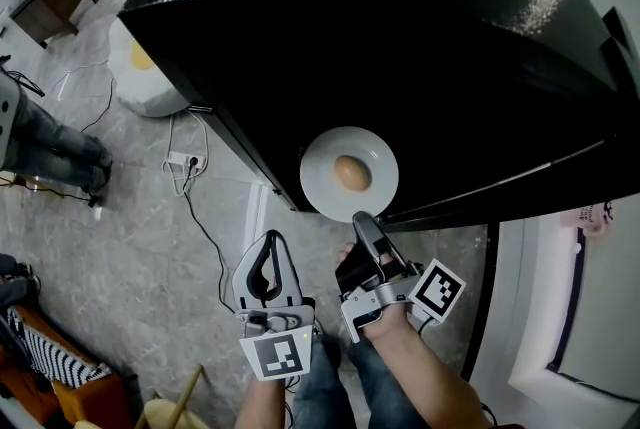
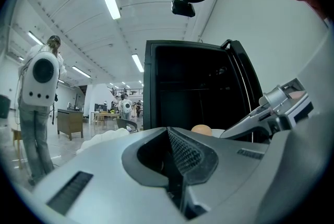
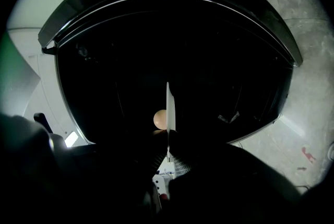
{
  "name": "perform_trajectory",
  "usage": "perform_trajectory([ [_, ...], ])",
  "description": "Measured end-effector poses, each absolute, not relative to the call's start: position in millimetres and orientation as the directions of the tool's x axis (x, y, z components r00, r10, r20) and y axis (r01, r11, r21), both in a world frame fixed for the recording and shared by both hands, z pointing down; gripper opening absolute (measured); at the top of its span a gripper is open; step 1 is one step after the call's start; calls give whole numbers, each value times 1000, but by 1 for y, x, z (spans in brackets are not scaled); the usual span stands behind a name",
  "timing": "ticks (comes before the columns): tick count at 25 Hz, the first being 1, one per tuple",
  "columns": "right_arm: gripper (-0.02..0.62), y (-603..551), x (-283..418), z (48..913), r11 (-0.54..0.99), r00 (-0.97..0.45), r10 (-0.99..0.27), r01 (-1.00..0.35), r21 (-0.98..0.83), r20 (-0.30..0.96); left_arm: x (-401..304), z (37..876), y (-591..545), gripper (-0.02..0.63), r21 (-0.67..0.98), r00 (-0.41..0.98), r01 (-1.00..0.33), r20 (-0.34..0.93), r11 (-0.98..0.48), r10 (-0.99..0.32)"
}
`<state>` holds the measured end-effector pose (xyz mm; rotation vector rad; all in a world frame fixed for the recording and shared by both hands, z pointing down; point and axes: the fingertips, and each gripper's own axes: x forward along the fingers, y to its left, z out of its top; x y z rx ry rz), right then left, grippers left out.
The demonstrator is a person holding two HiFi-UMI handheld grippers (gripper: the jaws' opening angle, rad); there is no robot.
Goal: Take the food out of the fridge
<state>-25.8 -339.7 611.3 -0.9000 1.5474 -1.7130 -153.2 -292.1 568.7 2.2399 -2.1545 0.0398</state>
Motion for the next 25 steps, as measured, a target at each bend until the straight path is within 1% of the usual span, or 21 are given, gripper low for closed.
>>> perform_trajectory([
  [7,29,-311,-14,614,-125,-559,-824,27,-992,89,-148,574,-293,14,15,33,-999,44,-33,-999],
  [18,29,-274,-10,619,-190,-595,-788,-13,-982,160,-150,579,-293,14,17,19,-1000,55,-18,-998],
  [25,29,-268,-4,615,-199,-584,-795,-5,-980,165,-148,581,-294,14,19,19,-1000,56,-18,-998],
])
